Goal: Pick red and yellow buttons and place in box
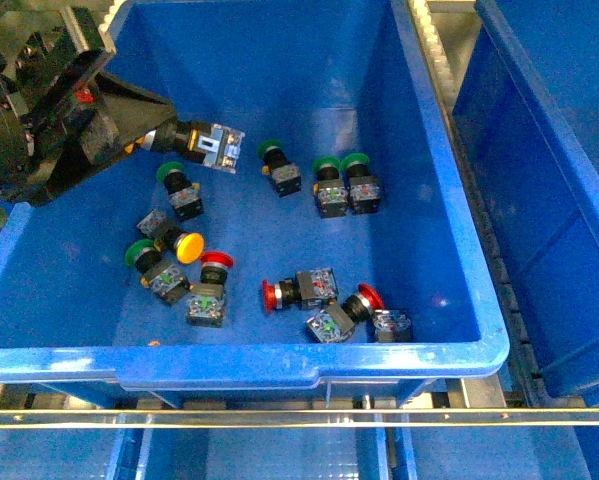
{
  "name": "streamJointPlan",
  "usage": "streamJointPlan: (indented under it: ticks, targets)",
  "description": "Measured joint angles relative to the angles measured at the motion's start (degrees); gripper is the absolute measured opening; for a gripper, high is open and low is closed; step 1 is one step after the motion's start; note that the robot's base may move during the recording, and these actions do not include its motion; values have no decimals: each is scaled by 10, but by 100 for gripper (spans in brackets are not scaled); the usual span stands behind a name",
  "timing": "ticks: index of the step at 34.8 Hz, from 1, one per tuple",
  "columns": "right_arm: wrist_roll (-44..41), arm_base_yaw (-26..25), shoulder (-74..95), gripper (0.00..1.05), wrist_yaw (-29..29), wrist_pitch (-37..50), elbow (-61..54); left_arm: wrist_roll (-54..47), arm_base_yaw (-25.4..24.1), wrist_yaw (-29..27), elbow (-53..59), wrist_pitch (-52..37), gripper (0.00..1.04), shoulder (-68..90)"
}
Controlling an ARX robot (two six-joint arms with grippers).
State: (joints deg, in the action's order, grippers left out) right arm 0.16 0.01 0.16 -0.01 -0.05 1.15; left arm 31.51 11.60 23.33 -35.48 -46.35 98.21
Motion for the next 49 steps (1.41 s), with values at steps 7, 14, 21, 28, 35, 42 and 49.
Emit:
streamJointPlan:
  ticks: [7, 14, 21, 28, 35, 42, 49]
  targets:
    - [0, 0, 0, 98, 0, 0, 0, 49, 26, 0, -6, 15, 34, -17]
    - [0, 0, 0, 98, 0, 0, 0, 67, 68, -15, -21, 28, 34, -17]
    - [0, 0, 0, 98, 0, 0, 0, 97, 121, -38, -45, 33, 34, -5]
    - [0, 0, 0, 98, 0, 0, 0, 139, 164, -57, -75, 33, 34, 12]
    - [0, 0, 0, 98, 0, 0, 0, 176, 194, -75, -114, 31, 34, 34]
    - [0, 0, 0, 98, 0, 0, 0, 203, 224, -91, -168, 30, 34, 70]
    - [0, 0, 0, 98, 0, 0, 0, 219, 244, -100, -197, 30, 34, 100]
